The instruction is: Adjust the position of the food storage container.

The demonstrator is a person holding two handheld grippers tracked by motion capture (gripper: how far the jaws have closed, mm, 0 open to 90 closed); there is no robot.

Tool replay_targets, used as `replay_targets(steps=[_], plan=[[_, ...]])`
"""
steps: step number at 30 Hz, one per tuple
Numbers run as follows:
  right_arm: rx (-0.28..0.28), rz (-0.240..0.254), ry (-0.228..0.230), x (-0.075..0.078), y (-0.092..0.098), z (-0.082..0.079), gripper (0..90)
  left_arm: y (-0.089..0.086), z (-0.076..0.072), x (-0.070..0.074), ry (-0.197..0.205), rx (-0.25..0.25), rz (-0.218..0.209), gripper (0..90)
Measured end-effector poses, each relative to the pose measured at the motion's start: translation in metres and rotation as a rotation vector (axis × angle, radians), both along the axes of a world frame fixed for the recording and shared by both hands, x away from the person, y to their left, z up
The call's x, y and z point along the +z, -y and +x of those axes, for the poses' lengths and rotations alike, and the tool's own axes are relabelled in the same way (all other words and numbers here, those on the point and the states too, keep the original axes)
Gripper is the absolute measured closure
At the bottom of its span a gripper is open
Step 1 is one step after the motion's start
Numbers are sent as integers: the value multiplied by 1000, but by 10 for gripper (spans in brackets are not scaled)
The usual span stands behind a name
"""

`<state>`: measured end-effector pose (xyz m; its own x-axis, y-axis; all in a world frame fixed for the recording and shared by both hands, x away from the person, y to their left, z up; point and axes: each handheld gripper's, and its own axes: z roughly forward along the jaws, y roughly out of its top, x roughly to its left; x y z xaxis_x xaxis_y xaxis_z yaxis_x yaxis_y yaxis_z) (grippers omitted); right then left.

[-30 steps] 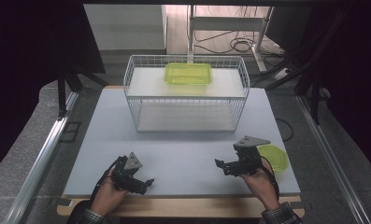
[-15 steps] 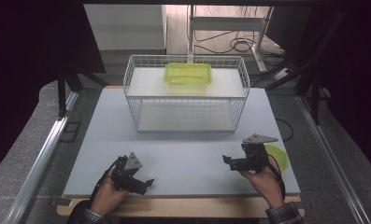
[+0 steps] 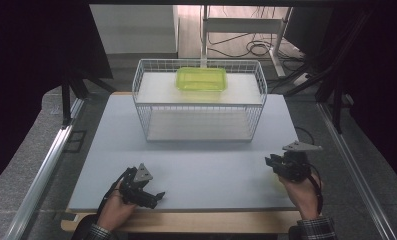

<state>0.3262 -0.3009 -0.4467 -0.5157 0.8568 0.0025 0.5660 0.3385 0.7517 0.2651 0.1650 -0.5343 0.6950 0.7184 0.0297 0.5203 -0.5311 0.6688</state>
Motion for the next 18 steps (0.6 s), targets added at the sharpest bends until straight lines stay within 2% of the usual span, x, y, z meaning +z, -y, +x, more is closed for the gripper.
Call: replay_targets(steps=[1, 2, 4, 5, 7, 8, 12, 18], plan=[[-14, -4, 6, 1, 8, 1, 824, 0, 0, 0, 0, -1, 1, 22], [-24, -5, 10, 2, 13, 1, 852, 0, 0, 0, 1, -2, 1, 22], [-37, -1, 12, 3, 18, 1, 874, 0, 0, 0, 0, -2, -1, 22], [-73, 7, 19, 4, 29, 2, 889, 0, 0, 0, 2, -3, -1, 22], [-85, 10, 20, 5, 33, 2, 890, 0, 0, 0, 4, -3, 1, 22], [-127, 7, 26, 6, 45, 1, 890, 0, 0, 0, 4, -3, 1, 22], [-208, -15, 31, 5, 65, 1, 890, 1, 0, 0, 5, 0, 0, 22], [-305, -43, 34, -3, 91, -3, 890, 0, 0, 0, 5, 2, -2, 23]])
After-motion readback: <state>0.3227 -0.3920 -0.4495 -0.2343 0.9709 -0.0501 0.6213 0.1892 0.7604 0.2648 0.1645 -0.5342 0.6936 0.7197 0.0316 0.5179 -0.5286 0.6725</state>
